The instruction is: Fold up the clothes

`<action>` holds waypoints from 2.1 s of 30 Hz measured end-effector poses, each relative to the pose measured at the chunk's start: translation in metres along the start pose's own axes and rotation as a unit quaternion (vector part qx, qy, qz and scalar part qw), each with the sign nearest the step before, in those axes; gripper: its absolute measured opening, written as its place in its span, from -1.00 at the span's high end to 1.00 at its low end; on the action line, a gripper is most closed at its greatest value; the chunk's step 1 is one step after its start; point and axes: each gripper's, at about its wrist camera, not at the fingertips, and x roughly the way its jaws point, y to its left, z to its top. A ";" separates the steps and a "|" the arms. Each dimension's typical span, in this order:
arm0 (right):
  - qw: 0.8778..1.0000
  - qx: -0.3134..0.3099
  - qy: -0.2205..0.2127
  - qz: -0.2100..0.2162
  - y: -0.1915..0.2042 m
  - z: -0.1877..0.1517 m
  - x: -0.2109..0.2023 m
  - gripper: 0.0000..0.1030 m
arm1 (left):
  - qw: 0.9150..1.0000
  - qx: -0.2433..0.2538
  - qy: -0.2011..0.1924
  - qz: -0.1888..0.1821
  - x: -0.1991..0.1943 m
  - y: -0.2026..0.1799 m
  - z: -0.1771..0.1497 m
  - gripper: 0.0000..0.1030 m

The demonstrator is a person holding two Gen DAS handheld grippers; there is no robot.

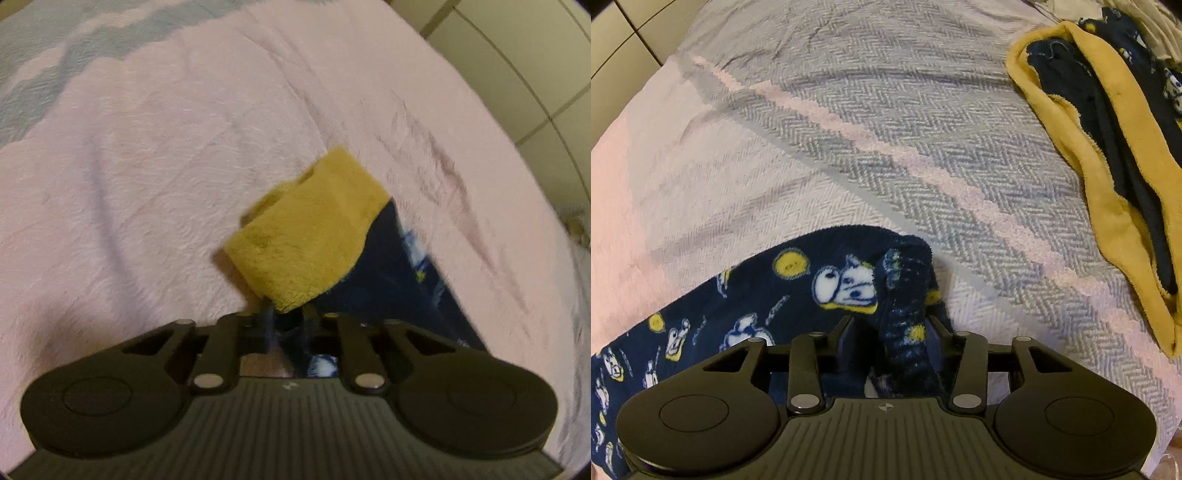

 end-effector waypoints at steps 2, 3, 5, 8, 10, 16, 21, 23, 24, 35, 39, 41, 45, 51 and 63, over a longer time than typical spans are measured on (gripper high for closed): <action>1.000 -0.001 -0.001 -0.002 0.000 -0.002 -0.002 0.14 | 0.998 0.054 -0.020 -0.019 -0.015 -0.010 0.006 0.90; 1.000 -0.001 -0.002 -0.001 -0.001 -0.002 -0.003 0.14 | 0.995 0.092 -0.037 -0.024 -0.026 -0.012 0.008 0.88; 1.000 0.001 -0.005 0.002 -0.003 -0.002 -0.004 0.14 | 0.985 0.166 -0.045 0.004 -0.032 -0.010 0.009 0.83; 1.000 0.012 -0.003 0.003 -0.007 -0.004 0.003 0.14 | 0.969 0.222 0.023 0.102 -0.004 0.002 0.004 0.72; 1.000 0.016 0.005 0.000 -0.008 -0.006 0.007 0.13 | 0.958 0.257 0.022 0.126 -0.006 -0.004 -0.005 0.58; 1.000 -0.027 -0.008 0.010 -0.016 0.000 -0.003 0.12 | 0.950 0.270 -0.037 0.152 -0.056 -0.021 -0.007 0.45; 0.994 -0.096 -0.032 0.035 -0.008 0.012 -0.010 0.11 | 0.936 0.337 -0.033 0.094 -0.069 -0.065 -0.005 0.19; 0.990 -0.129 -0.030 0.055 0.008 0.017 -0.005 0.10 | 0.928 0.363 -0.022 0.079 -0.055 -0.087 -0.006 0.18; 0.986 -0.149 -0.026 0.064 0.019 0.020 0.000 0.10 | 0.925 0.373 -0.018 0.074 -0.046 -0.098 -0.007 0.18; 0.918 -0.373 -0.022 0.133 0.141 0.019 0.027 0.10 | 0.968 0.242 0.045 0.041 0.021 -0.119 0.037 0.12; 0.904 -0.400 0.006 0.153 0.159 0.014 0.046 0.10 | 0.987 0.140 0.059 0.048 0.043 -0.101 0.056 0.07; 0.897 -0.414 0.019 0.152 0.167 0.011 0.058 0.09 | 0.991 0.103 0.074 0.048 0.057 -0.096 0.063 0.06; 0.889 -0.425 0.052 0.163 0.176 0.009 0.081 0.09 | 0.990 0.091 0.083 0.073 0.079 -0.096 0.065 0.52; 0.879 -0.438 0.027 0.185 0.181 0.014 0.075 1.00 | 0.993 0.109 0.007 0.035 0.062 -0.104 0.072 0.99; 0.928 -0.333 -0.051 0.155 0.176 0.037 0.069 0.20 | 0.981 0.179 -0.052 0.049 0.054 -0.143 0.075 0.67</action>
